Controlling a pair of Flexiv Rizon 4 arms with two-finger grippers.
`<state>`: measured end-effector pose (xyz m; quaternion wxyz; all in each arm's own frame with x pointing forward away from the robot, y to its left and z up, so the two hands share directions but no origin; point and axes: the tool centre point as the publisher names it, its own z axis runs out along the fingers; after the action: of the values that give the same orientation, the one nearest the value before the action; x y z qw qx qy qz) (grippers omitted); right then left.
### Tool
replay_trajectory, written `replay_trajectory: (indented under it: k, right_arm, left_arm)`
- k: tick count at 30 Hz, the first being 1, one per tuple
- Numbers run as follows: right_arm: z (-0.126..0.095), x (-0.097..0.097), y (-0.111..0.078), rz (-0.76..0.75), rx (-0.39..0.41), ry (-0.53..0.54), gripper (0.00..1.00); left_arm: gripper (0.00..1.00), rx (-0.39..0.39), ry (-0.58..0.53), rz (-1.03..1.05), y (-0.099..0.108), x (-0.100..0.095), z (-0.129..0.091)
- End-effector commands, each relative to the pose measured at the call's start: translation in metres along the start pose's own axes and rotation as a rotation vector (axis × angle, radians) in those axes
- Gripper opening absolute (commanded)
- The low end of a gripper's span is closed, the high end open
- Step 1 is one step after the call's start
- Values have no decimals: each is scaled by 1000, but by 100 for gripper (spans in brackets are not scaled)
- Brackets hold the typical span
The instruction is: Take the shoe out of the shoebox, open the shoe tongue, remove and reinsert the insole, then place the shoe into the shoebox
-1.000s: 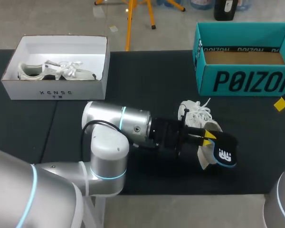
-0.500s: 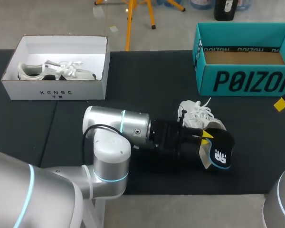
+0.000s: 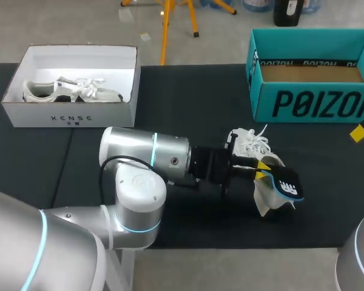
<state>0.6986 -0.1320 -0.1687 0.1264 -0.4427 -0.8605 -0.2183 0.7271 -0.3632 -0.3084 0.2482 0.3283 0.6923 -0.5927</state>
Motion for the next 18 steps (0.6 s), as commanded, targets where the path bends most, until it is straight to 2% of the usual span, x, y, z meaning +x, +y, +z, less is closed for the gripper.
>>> replay_trajectory:
  k: [1,10,18]
  right_arm:
    - [1,0,1,1,2,-1,100]
    - [1,0,1,1,2,-1,100]
    - [1,0,1,1,2,-1,100]
  left_arm:
    - [0,-17,3,-8,-6,-1,-3]
    - [0,-5,-6,-35,15,8,11]
    - [0,-102,-2,13,35,-2,6]
